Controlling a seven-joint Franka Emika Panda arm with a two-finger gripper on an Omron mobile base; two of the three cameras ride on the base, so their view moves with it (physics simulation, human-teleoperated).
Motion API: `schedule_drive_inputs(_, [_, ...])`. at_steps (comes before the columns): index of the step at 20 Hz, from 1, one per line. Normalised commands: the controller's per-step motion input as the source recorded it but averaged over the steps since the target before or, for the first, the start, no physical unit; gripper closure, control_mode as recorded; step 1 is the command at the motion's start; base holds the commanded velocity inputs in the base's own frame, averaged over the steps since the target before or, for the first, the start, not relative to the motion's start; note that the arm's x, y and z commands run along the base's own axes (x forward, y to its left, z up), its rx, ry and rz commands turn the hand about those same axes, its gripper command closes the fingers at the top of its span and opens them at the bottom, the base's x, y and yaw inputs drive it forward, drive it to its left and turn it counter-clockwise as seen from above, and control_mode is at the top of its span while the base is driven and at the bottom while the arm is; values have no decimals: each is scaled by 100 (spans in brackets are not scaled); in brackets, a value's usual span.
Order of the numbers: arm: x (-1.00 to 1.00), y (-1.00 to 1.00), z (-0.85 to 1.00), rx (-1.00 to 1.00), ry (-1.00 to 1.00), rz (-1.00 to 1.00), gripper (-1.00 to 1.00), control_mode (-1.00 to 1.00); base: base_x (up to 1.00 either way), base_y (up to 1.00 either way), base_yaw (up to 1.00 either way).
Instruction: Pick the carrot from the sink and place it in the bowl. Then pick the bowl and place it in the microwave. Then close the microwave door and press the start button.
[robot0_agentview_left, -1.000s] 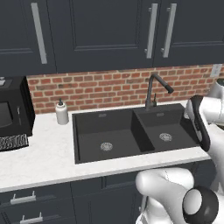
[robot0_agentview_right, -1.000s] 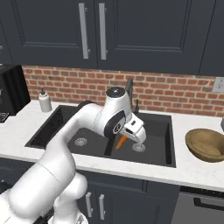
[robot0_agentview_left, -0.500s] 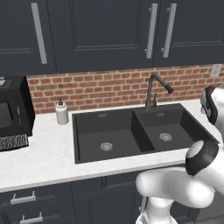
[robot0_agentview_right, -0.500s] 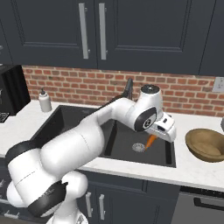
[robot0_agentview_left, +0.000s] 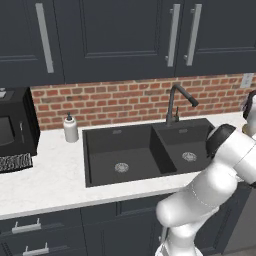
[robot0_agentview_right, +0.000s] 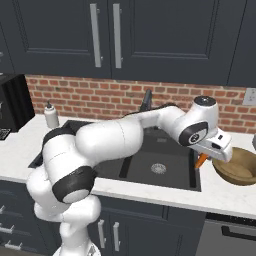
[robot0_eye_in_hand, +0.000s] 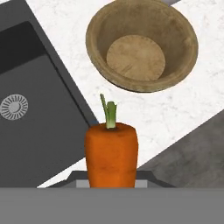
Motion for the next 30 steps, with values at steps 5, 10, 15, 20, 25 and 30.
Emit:
schedule_drive_inputs(5, [13,-42,-1,0,-1,-5,100,-100,0,0,0])
schedule_drive_inputs(10, [29,-47,-1,0,0,-9,100,-100,0,0,0])
schedule_drive_inputs(15, [3,-22,-13,0,0,-8,100,-100,0,0,0])
schedule_drive_inputs(20, [0,-19,-1,0,-1,-9,100,-100,0,0,0])
schedule_drive_inputs(25, [5,-5,0,0,0,-5,100,-100,0,0,0])
schedule_drive_inputs(30, [20,0,-25,0,0,0,100,-100,0,0,0])
